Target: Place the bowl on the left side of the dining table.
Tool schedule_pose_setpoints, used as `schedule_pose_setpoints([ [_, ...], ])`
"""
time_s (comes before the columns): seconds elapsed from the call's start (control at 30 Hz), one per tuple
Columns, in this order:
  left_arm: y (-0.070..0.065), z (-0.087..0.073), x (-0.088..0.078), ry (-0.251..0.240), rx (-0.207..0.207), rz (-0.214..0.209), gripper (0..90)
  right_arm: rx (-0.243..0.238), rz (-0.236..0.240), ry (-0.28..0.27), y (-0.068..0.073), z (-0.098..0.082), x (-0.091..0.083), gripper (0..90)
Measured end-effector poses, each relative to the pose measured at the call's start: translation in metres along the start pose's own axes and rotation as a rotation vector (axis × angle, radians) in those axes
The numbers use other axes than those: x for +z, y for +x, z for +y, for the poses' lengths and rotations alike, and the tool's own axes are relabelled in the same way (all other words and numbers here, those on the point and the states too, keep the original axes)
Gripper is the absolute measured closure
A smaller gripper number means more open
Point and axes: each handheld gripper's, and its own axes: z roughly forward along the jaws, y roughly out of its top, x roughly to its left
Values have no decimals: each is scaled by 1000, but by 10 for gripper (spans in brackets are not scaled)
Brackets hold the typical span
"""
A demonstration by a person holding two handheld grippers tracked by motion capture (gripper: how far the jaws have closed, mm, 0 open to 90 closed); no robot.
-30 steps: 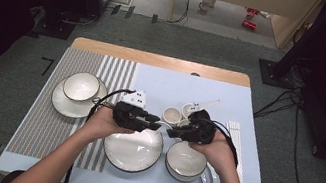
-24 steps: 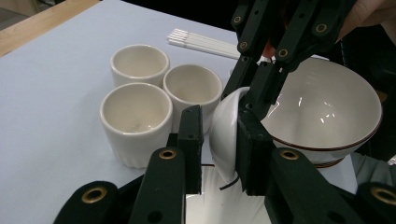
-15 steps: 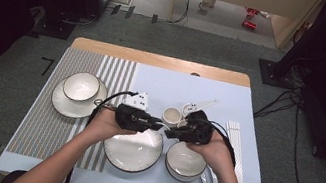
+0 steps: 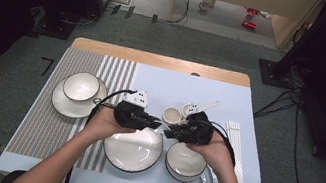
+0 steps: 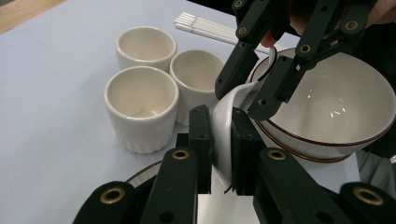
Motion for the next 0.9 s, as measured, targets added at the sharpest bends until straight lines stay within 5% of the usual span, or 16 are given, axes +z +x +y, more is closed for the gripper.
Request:
schedule_pose_setpoints([
  [0.4,6,0,-7,2,-38,-7,827,-26,-22,-50,-6,-6,-2,467],
  [0.9,12,0,-13,18,-79,4,826,-16,-66,-94,-11,-10,-9,341],
])
